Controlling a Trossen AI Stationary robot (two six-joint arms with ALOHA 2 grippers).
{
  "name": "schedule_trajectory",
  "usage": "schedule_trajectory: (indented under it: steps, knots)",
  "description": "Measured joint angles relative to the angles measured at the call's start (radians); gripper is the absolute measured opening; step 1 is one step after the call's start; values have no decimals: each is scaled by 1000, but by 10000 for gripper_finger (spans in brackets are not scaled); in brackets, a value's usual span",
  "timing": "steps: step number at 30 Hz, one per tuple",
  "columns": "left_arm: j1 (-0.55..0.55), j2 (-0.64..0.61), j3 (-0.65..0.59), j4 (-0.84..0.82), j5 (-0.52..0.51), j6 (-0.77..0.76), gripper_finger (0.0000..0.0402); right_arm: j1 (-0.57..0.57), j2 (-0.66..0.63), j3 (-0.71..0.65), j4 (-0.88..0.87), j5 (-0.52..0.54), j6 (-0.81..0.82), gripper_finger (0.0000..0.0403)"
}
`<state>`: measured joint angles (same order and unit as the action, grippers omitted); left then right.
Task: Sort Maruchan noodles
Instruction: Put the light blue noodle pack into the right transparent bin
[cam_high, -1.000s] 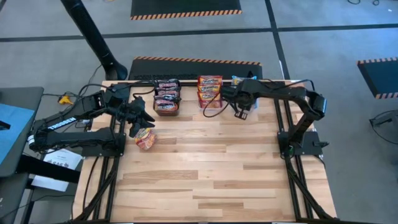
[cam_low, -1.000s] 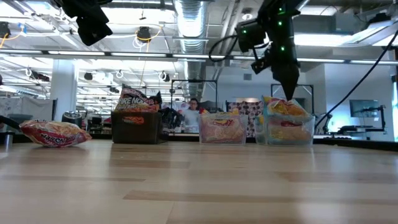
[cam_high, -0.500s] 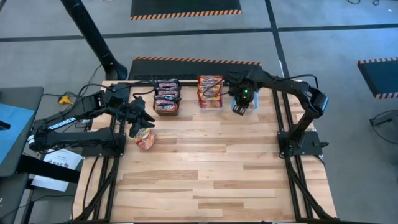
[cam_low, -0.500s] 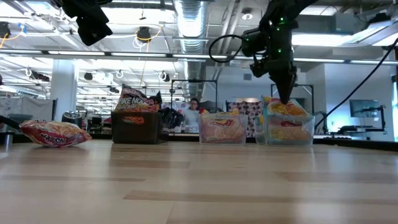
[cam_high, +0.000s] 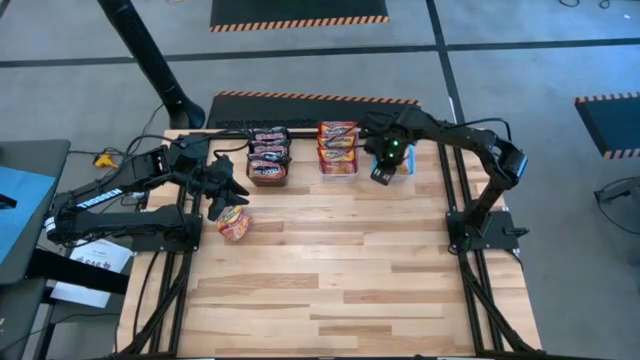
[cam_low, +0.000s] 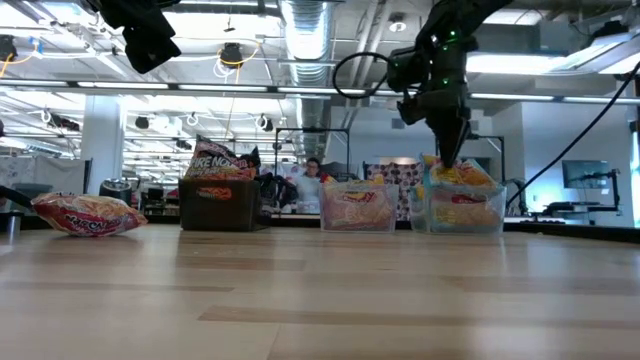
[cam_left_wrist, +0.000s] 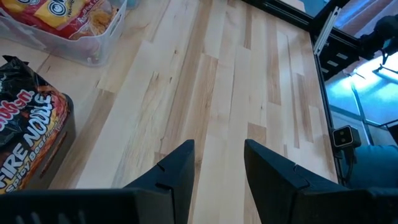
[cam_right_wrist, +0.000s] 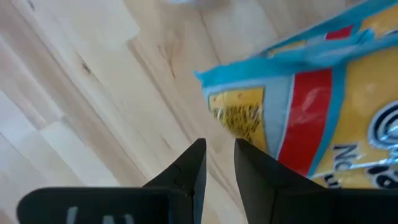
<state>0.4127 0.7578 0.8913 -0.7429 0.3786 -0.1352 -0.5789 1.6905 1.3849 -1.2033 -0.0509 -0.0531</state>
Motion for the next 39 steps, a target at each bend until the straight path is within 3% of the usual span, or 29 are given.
schedule_trajectory:
  steps: [39]
  knots:
    - [0, 0, 0, 0, 0, 0, 125, -92, 10, -113, 193, 76, 222, 107]
